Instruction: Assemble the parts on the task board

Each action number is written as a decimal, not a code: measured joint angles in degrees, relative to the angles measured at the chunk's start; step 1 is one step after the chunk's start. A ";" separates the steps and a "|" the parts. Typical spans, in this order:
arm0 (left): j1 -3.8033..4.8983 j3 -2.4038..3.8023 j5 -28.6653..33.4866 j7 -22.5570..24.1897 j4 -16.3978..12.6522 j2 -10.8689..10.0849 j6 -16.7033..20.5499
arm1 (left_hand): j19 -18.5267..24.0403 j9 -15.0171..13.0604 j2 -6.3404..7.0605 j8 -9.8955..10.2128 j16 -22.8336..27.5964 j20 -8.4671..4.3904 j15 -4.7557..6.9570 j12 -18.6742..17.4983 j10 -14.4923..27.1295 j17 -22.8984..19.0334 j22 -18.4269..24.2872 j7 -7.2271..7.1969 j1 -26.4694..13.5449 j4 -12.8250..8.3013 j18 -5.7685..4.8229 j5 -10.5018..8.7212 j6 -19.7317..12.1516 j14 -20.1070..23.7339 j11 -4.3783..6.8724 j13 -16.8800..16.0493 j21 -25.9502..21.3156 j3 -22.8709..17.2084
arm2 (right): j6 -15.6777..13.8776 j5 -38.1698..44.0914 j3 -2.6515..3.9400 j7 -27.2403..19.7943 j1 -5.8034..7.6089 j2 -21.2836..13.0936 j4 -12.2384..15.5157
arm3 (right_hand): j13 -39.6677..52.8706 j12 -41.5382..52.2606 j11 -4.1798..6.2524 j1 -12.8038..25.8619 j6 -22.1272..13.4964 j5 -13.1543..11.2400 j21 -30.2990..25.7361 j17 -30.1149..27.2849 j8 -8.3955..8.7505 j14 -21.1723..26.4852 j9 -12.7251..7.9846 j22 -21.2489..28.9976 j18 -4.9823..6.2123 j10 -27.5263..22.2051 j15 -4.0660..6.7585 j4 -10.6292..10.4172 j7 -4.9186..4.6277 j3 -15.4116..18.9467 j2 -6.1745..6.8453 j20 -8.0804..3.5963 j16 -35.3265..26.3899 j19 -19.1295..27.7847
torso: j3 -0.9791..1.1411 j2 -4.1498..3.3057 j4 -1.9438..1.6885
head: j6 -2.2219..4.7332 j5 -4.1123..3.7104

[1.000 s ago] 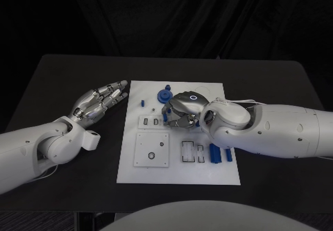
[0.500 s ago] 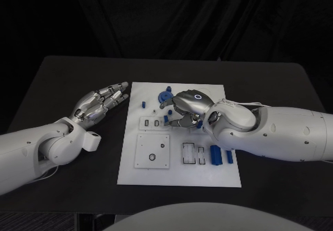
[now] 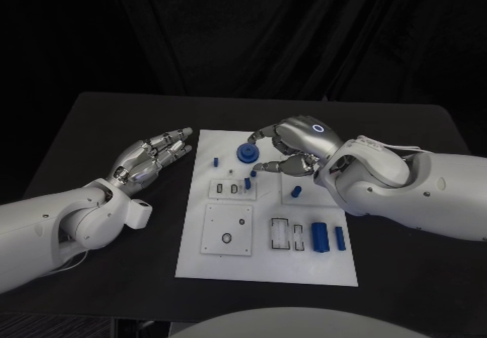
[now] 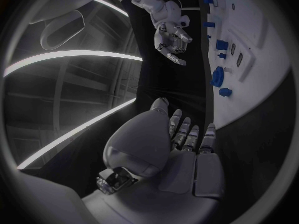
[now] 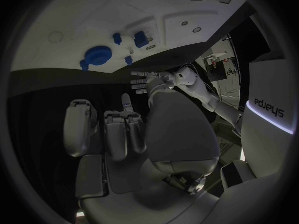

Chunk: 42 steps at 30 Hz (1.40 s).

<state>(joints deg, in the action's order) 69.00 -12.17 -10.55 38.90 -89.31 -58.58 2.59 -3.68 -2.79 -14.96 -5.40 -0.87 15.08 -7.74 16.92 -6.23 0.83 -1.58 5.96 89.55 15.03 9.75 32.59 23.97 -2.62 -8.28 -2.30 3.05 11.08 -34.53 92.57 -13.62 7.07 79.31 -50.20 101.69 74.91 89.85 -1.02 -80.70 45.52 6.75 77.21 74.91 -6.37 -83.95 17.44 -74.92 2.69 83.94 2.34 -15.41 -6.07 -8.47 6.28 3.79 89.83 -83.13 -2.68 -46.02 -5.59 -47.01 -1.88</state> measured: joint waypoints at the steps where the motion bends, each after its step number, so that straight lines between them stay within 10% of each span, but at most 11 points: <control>1: 0.16 -0.01 0.00 -0.04 0.03 -0.01 0.20 | -0.33 0.00 0.00 -0.01 -0.05 0.10 -0.12 0.19 -0.10 0.05 -0.11 0.04 0.00 0.08 0.00 0.00 0.04 -0.13 -0.09 -0.01 0.25 -0.08 | -0.06 -0.34 -0.02 -0.15 0.21 -0.34 0.00 | 0.00 0.00 0.00 -0.28 0.27 0.17 0.00 0.00 -0.16 0.00 -0.02 0.00 0.00 0.00 0.00 0.11 -0.08 -0.11 -0.21 0.00 0.00 0.00 | 0.01 0.04 -0.01 | 0.01 0.02; 7: 2.19 0.01 -0.15 -1.55 0.86 0.78 2.14 | -7.29 -0.10 0.31 -0.02 -5.89 1.56 -2.99 4.69 -2.99 1.86 -2.05 1.46 0.31 1.29 0.00 0.00 1.05 -8.60 -3.41 -0.65 4.93 -1.60 | -0.43 -3.98 -0.38 -1.73 1.10 -3.21 -0.70 | 0.00 0.00 -0.33 -2.71 2.69 3.47 0.00 0.00 -0.86 0.00 -0.90 0.00 -0.01 0.09 0.00 0.47 -0.74 -1.29 -2.11 0.31 0.00 -0.31 | 0.39 1.12 -0.09 | -0.18 0.09; 12: 4.41 0.07 -2.79 -4.69 1.02 2.18 4.74 | -24.65 -0.25 1.54 -0.02 -20.43 1.43 -5.91 15.22 -11.37 4.89 -6.51 3.01 -0.92 1.65 -1.82 0.00 2.60 -23.41 -7.33 -2.12 15.98 -2.27 | -0.20 -6.85 -0.53 -2.92 1.24 -5.70 -2.19 | 0.00 0.00 -0.33 -2.83 3.68 3.87 0.00 0.00 -1.13 0.00 -1.16 0.01 -0.01 0.09 0.00 0.09 -0.75 -1.67 -2.23 0.31 0.00 -0.31 | 0.91 2.26 0.05 | -0.84 1.11; 16: 5.63 0.06 -6.77 -7.97 1.48 3.39 7.05 | -30.18 -0.54 1.72 -0.73 -27.41 1.04 -5.82 20.12 -17.67 6.43 -8.19 3.24 -1.76 1.65 -2.73 -0.97 5.88 -28.47 -7.89 -3.44 19.98 -2.27 | 0.08 -8.63 -0.55 -3.54 1.23 -6.60 -3.34 | 0.00 0.00 -0.33 -3.06 4.14 4.12 0.00 0.00 -1.39 0.00 -1.25 0.01 -0.01 0.09 0.00 0.09 -0.78 -1.67 -2.46 0.31 0.00 -0.31 | 1.29 3.18 0.30 | -1.75 1.74; 19: 6.63 0.01 -11.06 -11.44 1.67 4.54 8.90 | -39.21 -1.06 1.90 -2.32 -38.26 -0.29 -2.84 27.10 -25.66 10.48 -11.48 3.87 -3.66 1.63 -1.33 -3.43 11.82 -34.67 -4.96 -6.87 26.66 -2.25 | 0.15 -9.60 -0.56 -3.94 1.21 -7.31 -3.91 | 0.00 0.00 -0.33 -3.06 4.14 4.12 0.00 0.00 -1.39 -0.15 -1.25 0.01 -0.01 0.09 -0.15 0.09 -0.78 -1.67 -2.46 0.31 0.00 -0.31 | 1.61 3.92 0.51 | -2.59 2.08; 24: 7.84 0.08 -20.98 -19.19 1.32 6.44 12.04 | -46.95 -1.40 2.01 -4.26 -54.18 -2.96 1.50 38.60 -35.65 18.50 -17.79 4.74 -15.83 1.60 0.05 -20.22 16.95 -41.34 -0.50 -15.07 36.93 5.34 | 0.18 -10.68 -0.56 -4.45 0.64 -8.63 -4.17 | 0.00 0.00 -0.33 -2.24 4.82 4.61 0.00 0.00 -1.62 -0.09 -1.64 0.01 -0.01 0.09 -0.21 -0.80 -0.85 -1.58 -3.28 0.31 0.00 -0.31 | 2.13 5.10 0.64 | -2.96 2.28; 26: 8.07 0.08 -25.94 -22.95 1.11 7.10 13.19 | -47.35 -1.51 1.67 -5.05 -58.00 -3.37 1.79 41.20 -36.37 20.98 -20.07 5.04 -17.96 1.49 0.05 -22.72 18.33 -41.63 -0.17 -18.29 39.93 7.12 | 0.18 -11.08 -0.57 -4.64 0.29 -9.21 -4.19 | 0.00 0.00 -0.53 -0.65 5.48 5.25 0.00 0.00 -1.62 0.05 -2.00 0.01 -0.01 -0.11 -0.35 -0.95 -0.85 -1.42 -4.80 0.50 0.00 -0.50 | 2.30 5.52 0.64 | -2.98 2.11; 31: 8.36 0.03 -36.85 -30.75 0.53 7.98 15.26 | -47.26 -2.29 0.90 -7.82 -69.46 -4.96 3.62 51.63 -43.39 30.59 -28.79 4.59 -18.92 1.68 0.04 -22.44 21.44 -45.53 1.46 -34.37 50.90 9.17 | 0.05 -12.12 -0.59 -5.08 -0.25 -10.12 -4.71 | 0.00 0.00 -0.74 2.26 6.86 5.42 0.00 0.00 -1.84 0.05 -2.47 0.01 0.00 0.09 -0.35 -1.11 -0.85 -1.26 -5.63 0.51 0.00 -0.51 | 2.77 6.38 0.65 | -3.01 2.13; 35: 8.48 0.04 -44.36 -35.99 0.11 8.73 16.33 | -59.99 -5.25 0.80 -11.54 -85.62 -6.43 5.77 66.94 -70.17 67.84 -52.60 2.80 -17.25 1.81 -2.17 -21.56 25.53 -73.17 2.99 -67.36 69.10 9.29 | -0.19 -13.36 -0.59 -5.56 -0.58 -10.48 -5.28 | 0.00 0.00 -0.74 2.78 6.98 5.42 0.00 0.00 -1.89 -0.11 -2.59 0.01 -0.01 0.09 -0.50 -1.27 -0.85 -1.10 -6.11 0.53 0.00 -0.50 | 3.26 6.89 0.80 | -3.01 2.66; 39: 8.56 0.05 -50.62 -40.95 -0.21 10.04 16.68 | -71.81 -10.59 0.50 -16.50 -88.95 -7.81 6.71 66.94 -75.14 73.97 -71.19 0.67 -17.62 1.65 -5.82 -21.30 28.74 -80.97 2.47 -72.07 80.49 9.45 | -0.56 -15.64 -0.58 -6.27 -1.08 -10.93 -5.77 | 0.00 0.00 -1.15 5.49 8.30 4.53 -1.01 0.00 -2.17 0.10 -3.00 0.01 0.00 0.09 -0.71 -1.42 -0.85 -0.95 -6.75 1.09 -0.52 0.06 | 3.64 7.16 0.97 | -3.01 3.04; 42: 8.58 0.06 -54.50 -44.82 -0.32 11.22 16.38 | -78.18 -15.17 0.44 -20.54 -88.98 -9.16 8.07 66.94 -74.86 74.12 -73.22 -0.86 -19.04 1.48 -6.76 -21.10 30.55 -81.40 3.59 -72.63 83.84 9.80 | -0.89 -18.30 -0.58 -7.11 -1.63 -11.18 -6.20 | -0.01 -2.10 -1.60 7.17 8.51 4.19 -8.52 0.00 -2.17 -0.04 -3.62 0.00 1.83 -0.03 -1.29 -1.33 -1.05 -0.55 -7.38 1.62 -6.00 4.26 | 3.84 7.26 1.10 | -3.01 3.24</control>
<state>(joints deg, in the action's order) 77.57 -12.11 -65.05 -5.93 -89.63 -47.36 18.97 -81.85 -17.96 -14.53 -25.94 -89.85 5.91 0.34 83.86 -81.09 74.95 -74.80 5.10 70.51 16.51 2.99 11.49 54.51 -84.02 -4.69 -74.93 86.89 20.88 -35.42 74.27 -14.20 -0.04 77.68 -61.38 95.49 74.90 87.75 -2.62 -73.53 54.03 10.94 68.69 74.90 -8.54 -84.00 13.81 -74.92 4.52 83.91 1.05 -16.74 -7.13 -9.01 -1.09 5.41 83.83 -78.87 1.16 -38.75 -4.49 -50.02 1.36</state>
